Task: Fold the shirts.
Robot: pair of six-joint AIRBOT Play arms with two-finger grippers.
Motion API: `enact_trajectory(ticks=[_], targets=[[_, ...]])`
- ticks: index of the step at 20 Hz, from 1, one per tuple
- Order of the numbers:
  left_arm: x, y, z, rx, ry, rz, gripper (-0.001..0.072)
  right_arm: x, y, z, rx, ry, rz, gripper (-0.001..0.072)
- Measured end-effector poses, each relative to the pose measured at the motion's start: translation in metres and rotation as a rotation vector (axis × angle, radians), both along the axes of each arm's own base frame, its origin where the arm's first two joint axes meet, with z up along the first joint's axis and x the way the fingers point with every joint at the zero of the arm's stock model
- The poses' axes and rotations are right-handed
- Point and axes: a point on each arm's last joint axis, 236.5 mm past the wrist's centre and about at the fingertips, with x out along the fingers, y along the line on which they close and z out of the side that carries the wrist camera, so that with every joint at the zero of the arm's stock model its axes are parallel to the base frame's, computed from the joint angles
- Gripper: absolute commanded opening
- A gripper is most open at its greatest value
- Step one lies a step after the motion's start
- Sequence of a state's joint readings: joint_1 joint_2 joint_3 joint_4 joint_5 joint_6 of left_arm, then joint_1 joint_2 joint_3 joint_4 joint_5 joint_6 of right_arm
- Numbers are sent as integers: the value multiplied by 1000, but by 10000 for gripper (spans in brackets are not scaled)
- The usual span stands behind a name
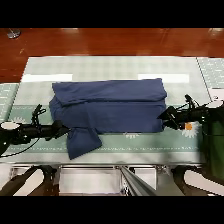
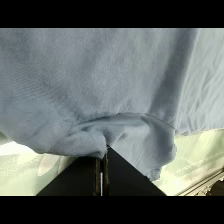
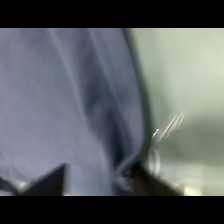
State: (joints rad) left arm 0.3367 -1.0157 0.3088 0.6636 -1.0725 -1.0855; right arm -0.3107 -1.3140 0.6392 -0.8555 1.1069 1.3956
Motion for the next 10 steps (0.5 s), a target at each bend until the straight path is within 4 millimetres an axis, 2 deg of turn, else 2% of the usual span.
enact_trajectory(ticks=[2,5,8,10], targets=[[1,0,1,-3,-2,3,24,0,-2,-5,-21,-8,25,24],[10,3,10,-8,-26,2,24,0,-1,1,-24,-24,97,24],[35,15,37,-14,-95,14,24,15,-9,20,-51,-67,158,24],[55,24,59,-8,-154,20,23,37,-18,37,-83,-114,168,24]])
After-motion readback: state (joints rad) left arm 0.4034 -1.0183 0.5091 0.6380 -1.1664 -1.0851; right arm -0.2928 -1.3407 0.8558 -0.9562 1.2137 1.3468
